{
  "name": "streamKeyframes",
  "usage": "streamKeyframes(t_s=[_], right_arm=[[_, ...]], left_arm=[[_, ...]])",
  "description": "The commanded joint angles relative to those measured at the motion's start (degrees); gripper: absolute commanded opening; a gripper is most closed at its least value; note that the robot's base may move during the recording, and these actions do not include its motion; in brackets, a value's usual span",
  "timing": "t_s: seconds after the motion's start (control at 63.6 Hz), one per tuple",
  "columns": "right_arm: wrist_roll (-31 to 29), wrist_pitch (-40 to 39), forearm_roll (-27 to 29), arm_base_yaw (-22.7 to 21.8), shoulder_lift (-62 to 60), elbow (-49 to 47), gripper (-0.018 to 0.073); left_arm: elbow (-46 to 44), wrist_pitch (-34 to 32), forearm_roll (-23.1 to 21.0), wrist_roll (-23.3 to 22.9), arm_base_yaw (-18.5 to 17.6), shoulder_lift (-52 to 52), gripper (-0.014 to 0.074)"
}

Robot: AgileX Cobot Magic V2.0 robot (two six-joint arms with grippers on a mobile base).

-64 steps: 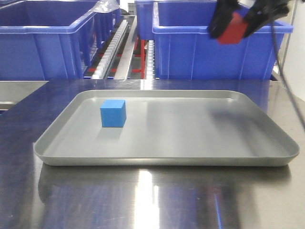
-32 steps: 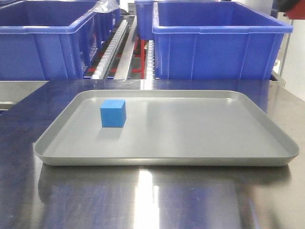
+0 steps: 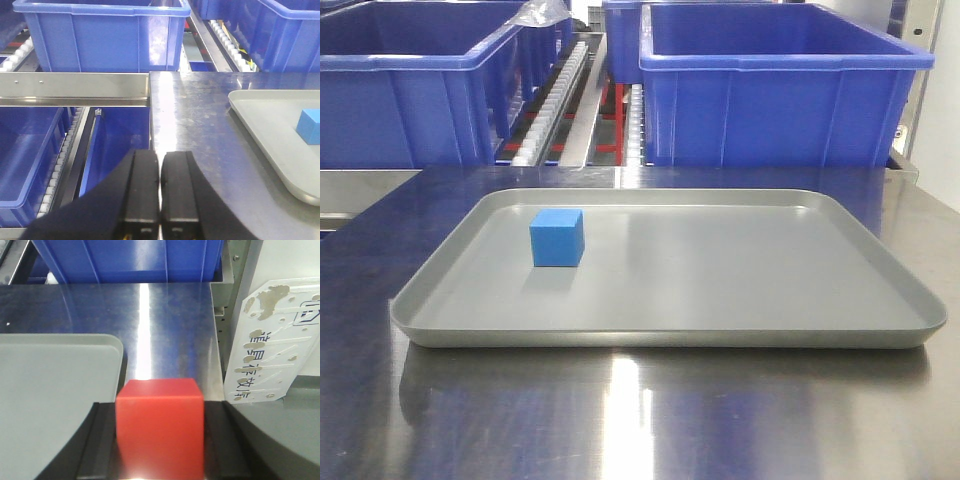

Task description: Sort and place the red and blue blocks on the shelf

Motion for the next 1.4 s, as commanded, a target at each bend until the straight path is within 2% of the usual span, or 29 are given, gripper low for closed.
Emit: streamKeyframes(t_s=[0.0,0.236,1.383], right_arm=[[-0.43,-5.77,-0.6,-0.44,-2.59,0.68,0.0057],[-0.43,-7.27,-0.6,-0.44,-5.81,4.73,0.0057],[-0.43,-5.62,-0.6,-0.44,-5.81,4.72,0.0057]], left_arm=[[1.56,-4.63,0.09,-0.13,-0.4,-1.21,0.0125],[1.56,-4.63,0.09,-0.13,-0.4,-1.21,0.0125],[1.56,-4.63,0.09,-0.13,-0.4,-1.21,0.0125]])
